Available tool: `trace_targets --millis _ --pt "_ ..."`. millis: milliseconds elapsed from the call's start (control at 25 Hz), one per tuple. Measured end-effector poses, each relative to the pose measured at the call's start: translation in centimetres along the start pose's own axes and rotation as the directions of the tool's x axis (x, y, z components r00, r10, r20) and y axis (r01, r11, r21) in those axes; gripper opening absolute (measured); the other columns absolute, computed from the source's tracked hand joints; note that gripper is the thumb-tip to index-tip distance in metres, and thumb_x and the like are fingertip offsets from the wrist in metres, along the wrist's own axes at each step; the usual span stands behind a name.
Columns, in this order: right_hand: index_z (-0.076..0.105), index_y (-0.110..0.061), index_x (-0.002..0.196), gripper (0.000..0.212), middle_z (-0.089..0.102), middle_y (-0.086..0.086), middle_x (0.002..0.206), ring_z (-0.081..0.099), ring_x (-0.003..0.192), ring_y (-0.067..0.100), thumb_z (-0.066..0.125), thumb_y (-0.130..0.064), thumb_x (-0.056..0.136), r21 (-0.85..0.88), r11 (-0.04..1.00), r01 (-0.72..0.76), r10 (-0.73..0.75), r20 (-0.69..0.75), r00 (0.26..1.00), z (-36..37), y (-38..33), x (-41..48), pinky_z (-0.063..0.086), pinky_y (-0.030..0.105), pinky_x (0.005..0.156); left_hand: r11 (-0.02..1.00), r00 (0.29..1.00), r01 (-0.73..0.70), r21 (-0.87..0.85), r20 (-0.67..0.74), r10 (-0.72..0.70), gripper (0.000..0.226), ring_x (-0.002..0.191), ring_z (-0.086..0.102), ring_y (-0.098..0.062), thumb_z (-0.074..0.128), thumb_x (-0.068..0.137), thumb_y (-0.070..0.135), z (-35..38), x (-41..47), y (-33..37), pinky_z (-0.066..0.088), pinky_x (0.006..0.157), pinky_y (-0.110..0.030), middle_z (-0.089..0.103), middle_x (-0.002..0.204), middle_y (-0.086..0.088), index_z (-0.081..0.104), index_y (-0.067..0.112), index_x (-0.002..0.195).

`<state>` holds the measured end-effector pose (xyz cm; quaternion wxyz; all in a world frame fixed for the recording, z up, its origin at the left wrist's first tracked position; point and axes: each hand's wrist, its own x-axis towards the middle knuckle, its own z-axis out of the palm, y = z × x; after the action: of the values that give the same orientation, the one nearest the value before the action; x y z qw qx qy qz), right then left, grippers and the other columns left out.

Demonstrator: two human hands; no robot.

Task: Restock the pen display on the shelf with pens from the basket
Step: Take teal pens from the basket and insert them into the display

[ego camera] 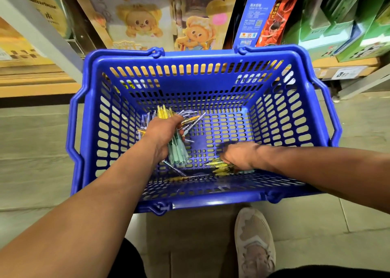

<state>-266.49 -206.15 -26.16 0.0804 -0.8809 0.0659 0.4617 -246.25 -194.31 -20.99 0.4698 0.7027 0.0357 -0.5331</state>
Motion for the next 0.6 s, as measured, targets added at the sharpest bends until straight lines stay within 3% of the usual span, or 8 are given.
trace_targets --millis 200,280,360,520,600 --pt "0.055 -0.009 0.123 0.031 0.038 -0.005 0.070 0.058 0.071 0.018 0.055 0.006 0.095 -0.084 0.994 0.064 -0.071 -0.089 0.994 0.2 0.4 0.1 0.056 0.029 0.070 1.000 1.000 -0.005 0.022 0.013 0.005 0.021 0.052 0.055 -0.021 0.070 0.094 0.021 0.3 -0.3 -0.1 0.054 0.065 -0.038 0.059 0.057 -0.005 0.064 0.003 0.104" --pt "0.055 -0.012 0.117 0.021 0.044 -0.003 0.074 0.055 0.067 0.014 0.053 -0.002 0.099 -0.067 0.997 0.047 -0.051 -0.067 0.996 0.2 0.5 0.3 0.050 0.028 0.066 1.000 1.000 0.005 0.011 0.015 -0.005 0.024 0.054 0.055 -0.021 0.070 0.095 0.021 0.2 -0.3 0.0 0.054 0.064 -0.037 0.058 0.061 -0.005 0.062 0.003 0.109" --pt "0.054 -0.016 0.103 0.008 0.054 0.000 0.081 0.053 0.068 0.013 0.051 -0.009 0.102 -0.013 1.000 0.005 -0.005 -0.050 0.999 0.3 0.3 0.4 0.048 0.029 0.066 1.000 1.000 0.021 0.020 0.022 -0.021 0.018 0.054 0.055 -0.019 0.069 0.096 0.019 0.3 -0.7 0.2 0.055 0.058 -0.034 0.057 0.064 -0.005 0.062 0.004 0.101" --pt "0.062 -0.019 0.092 0.024 0.061 -0.006 0.082 0.054 0.071 0.010 0.054 0.003 0.092 0.302 0.952 -0.057 0.089 -0.096 0.991 0.1 0.3 0.7 0.047 0.023 0.065 0.988 0.974 0.142 0.059 0.170 -0.150 0.015 0.054 0.053 -0.018 0.065 0.097 0.016 1.3 -1.9 0.6 0.054 0.051 -0.027 0.055 0.064 -0.003 0.059 0.011 0.083" --pt "0.070 -0.023 0.106 0.023 0.068 -0.012 0.091 0.065 0.084 0.005 0.064 -0.004 0.094 0.513 0.857 -0.042 0.135 -0.146 0.980 -1.0 0.4 1.0 0.055 0.025 0.082 0.980 0.951 0.173 0.101 0.243 -0.193 0.017 0.057 0.054 -0.019 0.063 0.097 0.016 2.0 -2.2 0.7 0.054 0.054 -0.026 0.055 0.065 -0.003 0.059 0.012 0.081"
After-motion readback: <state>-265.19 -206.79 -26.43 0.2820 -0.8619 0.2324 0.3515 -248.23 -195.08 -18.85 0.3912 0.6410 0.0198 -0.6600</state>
